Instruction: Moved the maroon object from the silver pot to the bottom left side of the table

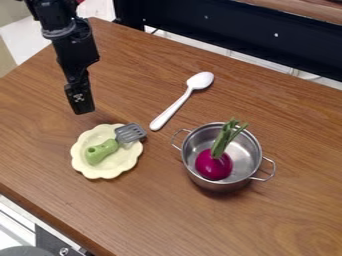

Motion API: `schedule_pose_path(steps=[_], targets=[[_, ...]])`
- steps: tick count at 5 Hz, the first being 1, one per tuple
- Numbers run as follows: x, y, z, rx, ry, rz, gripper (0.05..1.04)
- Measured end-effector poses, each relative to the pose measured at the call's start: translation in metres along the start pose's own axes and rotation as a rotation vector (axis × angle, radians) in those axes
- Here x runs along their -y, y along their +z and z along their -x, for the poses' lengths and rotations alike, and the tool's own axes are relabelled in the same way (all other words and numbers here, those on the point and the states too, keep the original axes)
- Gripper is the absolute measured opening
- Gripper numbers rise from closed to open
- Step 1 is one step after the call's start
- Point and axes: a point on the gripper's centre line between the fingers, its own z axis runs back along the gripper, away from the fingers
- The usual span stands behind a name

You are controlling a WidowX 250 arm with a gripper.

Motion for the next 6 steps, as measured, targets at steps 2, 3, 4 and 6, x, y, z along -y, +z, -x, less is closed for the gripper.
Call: schedule_pose_path(steps=[2,3,4,6], targets=[[0.016,-0.007,-0.006,0.000,0.002,0.093,0.997],[0.016,-0.002,-0.013,0.031,0.021,0.084,0.997],[0.017,0.004,-0.021,0.043,0.028,0.061,0.997],[0.049,0.029,-0.056,0.062,-0.067,0.106,0.997]])
